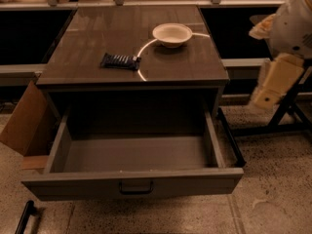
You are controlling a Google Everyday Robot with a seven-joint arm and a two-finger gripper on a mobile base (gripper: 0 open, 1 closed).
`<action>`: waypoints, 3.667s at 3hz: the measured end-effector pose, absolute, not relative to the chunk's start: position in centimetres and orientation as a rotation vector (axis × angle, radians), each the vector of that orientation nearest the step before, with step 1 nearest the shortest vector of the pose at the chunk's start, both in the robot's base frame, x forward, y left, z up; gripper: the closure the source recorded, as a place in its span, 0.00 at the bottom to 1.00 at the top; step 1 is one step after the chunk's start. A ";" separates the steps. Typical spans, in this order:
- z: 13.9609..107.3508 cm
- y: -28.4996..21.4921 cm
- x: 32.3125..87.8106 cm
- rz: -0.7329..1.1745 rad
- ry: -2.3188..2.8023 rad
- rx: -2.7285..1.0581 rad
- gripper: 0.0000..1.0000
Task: Place rxbar blueberry into top drawer
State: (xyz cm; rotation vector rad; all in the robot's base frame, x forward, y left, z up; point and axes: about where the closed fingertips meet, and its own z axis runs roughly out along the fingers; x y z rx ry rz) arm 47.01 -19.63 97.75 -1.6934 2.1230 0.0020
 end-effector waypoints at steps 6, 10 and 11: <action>93.3 -2.3 66.6 0.381 1.804 -1.569 0.00; 86.0 7.5 75.1 0.586 1.822 -1.579 0.00; 85.0 8.7 75.5 0.612 1.832 -1.598 0.00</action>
Offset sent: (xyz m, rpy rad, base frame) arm 0.1389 0.1527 0.0290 0.3823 -0.1256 0.1838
